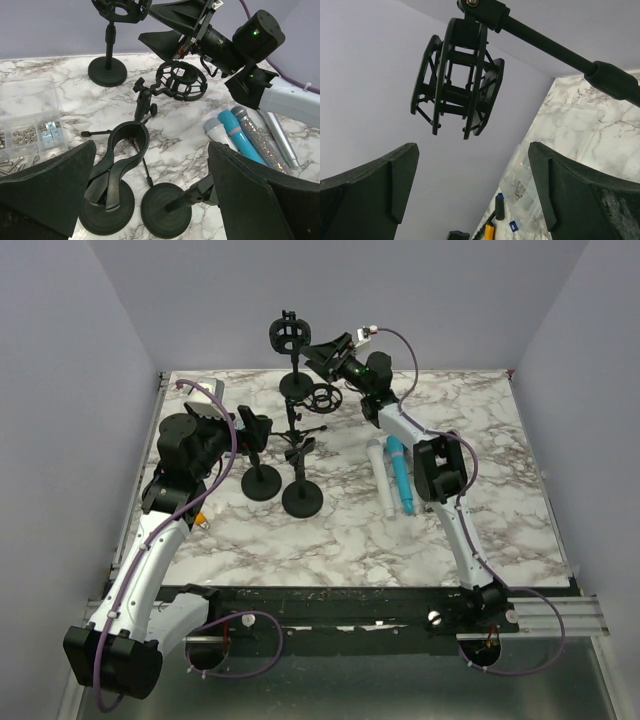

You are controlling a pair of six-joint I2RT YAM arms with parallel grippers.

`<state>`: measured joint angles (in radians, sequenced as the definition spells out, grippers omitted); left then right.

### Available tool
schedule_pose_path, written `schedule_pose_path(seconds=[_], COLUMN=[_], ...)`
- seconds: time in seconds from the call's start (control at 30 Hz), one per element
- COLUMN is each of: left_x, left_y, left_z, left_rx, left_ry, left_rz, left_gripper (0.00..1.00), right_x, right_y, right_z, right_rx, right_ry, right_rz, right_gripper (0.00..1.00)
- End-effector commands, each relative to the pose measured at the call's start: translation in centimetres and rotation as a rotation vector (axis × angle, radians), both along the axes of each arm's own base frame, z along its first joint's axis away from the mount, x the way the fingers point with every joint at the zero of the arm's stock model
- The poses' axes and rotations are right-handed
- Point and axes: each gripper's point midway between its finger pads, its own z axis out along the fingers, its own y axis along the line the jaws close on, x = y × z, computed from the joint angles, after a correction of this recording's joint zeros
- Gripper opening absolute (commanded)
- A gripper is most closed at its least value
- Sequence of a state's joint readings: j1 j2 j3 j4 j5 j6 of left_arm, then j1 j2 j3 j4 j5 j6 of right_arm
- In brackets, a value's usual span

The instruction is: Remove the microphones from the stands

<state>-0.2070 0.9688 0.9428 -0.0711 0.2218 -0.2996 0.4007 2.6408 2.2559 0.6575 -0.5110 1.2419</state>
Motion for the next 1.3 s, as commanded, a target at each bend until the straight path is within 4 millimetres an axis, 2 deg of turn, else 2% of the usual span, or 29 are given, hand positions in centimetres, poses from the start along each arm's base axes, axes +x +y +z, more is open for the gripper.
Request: schedule_pose_path(seconds=[0.0,0.4,0.73,0.8,0.9,0.93,1.27], left_x=[-0.2,-0.3,-0.1,-0.1,-0.1,-0.1,-0.1], left_y=[0.1,0.2,0.4,0.4,0.4,0.5,0.2], left_z=[2.0,2.2,2.1,2.1,2.1,2.1,2.0], left_rx=[-0.016,-0.032,-0.044,-0.045,-0.047,-0.048,-0.058], left_ry=[-0.041,-0.042,-0.032,-0.032,-0.032,-0.031,-0.026], left_rz=[-0.010,-0.011,-0.010,-0.008,-0.008,-0.007,-0.021], left_gripper=[0.99,0.98,0.98,0.99,0.98,0.99,0.98], right_x=[0.6,2.4,3.1,3.3,3.5,3.6,2.1], right_y=[-0.1,1.2,1.6,1.4,1.2,1.0,0.0], right_z=[3.3,3.7,4.1,4.2,4.6,4.8,8.1], right_rx=[0.092,0.115,0.108,0.109,0.101,0.099,0.077], right_ry=[-0.080,-0.070,-0.061,-0.054,-0.048,-0.049,-0.095], right_rz=[-0.066,-0.154,-0.230,-0.245,-0.269,-0.277,-0.276], right_gripper=[1.00,1.00,1.00,0.95,0.77,0.74,0.68])
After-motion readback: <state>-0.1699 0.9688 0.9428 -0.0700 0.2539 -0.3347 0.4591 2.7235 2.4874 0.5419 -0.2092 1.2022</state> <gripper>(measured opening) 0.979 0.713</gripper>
